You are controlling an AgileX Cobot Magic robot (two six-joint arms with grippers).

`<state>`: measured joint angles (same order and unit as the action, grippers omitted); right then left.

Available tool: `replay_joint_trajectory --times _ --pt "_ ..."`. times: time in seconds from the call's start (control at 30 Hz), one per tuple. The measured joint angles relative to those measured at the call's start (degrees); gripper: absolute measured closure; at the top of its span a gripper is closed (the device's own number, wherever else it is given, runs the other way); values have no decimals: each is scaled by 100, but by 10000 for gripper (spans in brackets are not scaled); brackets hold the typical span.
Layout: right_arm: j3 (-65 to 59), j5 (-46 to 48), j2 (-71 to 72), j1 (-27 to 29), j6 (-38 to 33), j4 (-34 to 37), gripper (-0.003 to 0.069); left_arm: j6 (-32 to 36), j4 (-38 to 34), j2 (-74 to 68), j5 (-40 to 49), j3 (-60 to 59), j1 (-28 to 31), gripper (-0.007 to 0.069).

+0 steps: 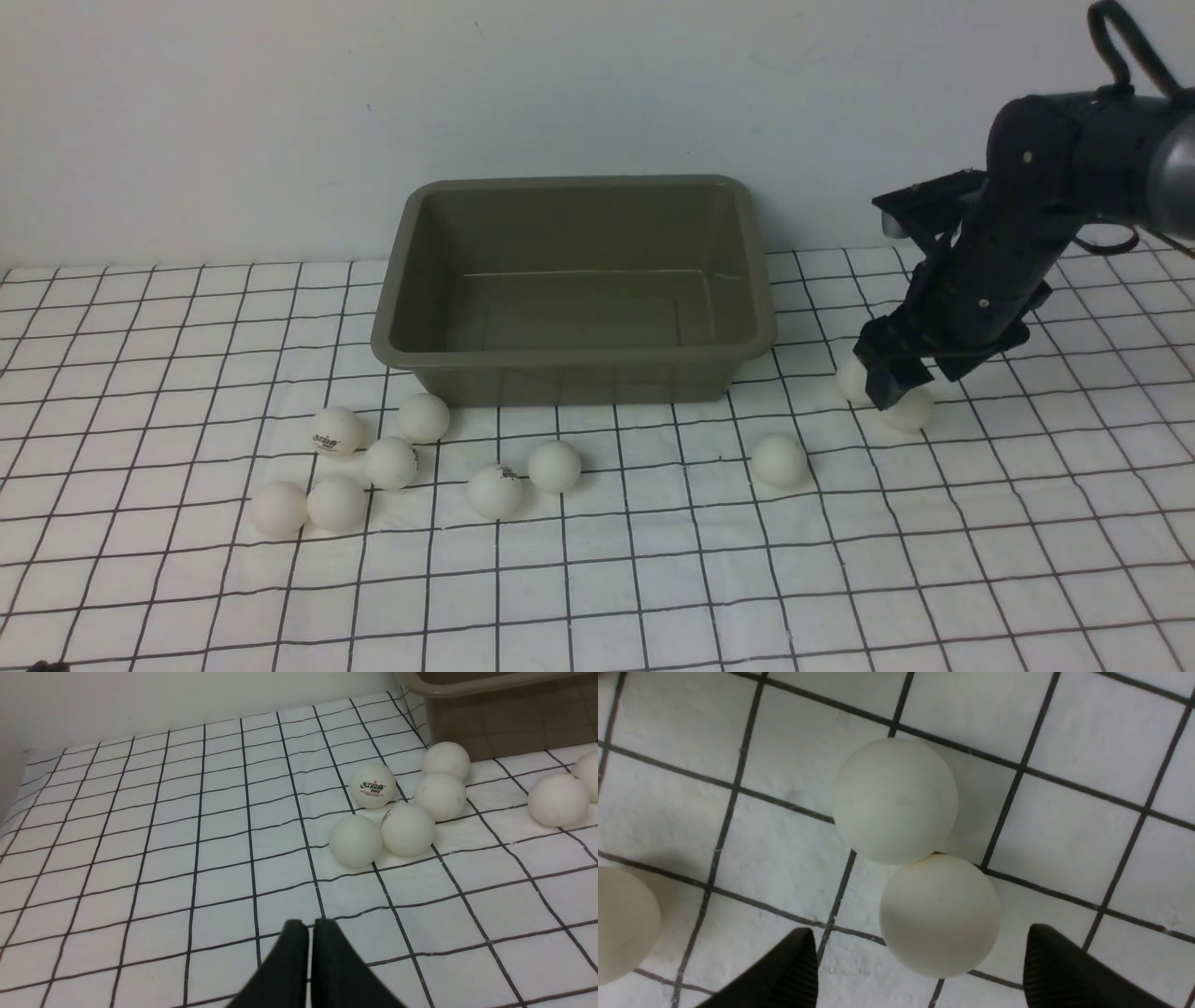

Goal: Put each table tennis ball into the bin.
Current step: Use the right arm to clamp the table tennis ball closest to it

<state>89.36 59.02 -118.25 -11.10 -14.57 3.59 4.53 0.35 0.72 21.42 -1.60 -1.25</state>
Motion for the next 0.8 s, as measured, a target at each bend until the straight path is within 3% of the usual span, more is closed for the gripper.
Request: replay_joint_trajectory --times 0.47,0.63,0.7,0.8 --pt "61 -232 -505 7 7 -65 130 0 0 0 0 0 0 629" --pt "69 -216 -556 18 123 -72 208 0 0 0 0 0 0 629" --pt "161 -73 -556 18 155 -89 291 0 0 0 0 0 0 629" --pt "499 295 -561 18 192 -89 300 0 0 0 0 0 0 629"
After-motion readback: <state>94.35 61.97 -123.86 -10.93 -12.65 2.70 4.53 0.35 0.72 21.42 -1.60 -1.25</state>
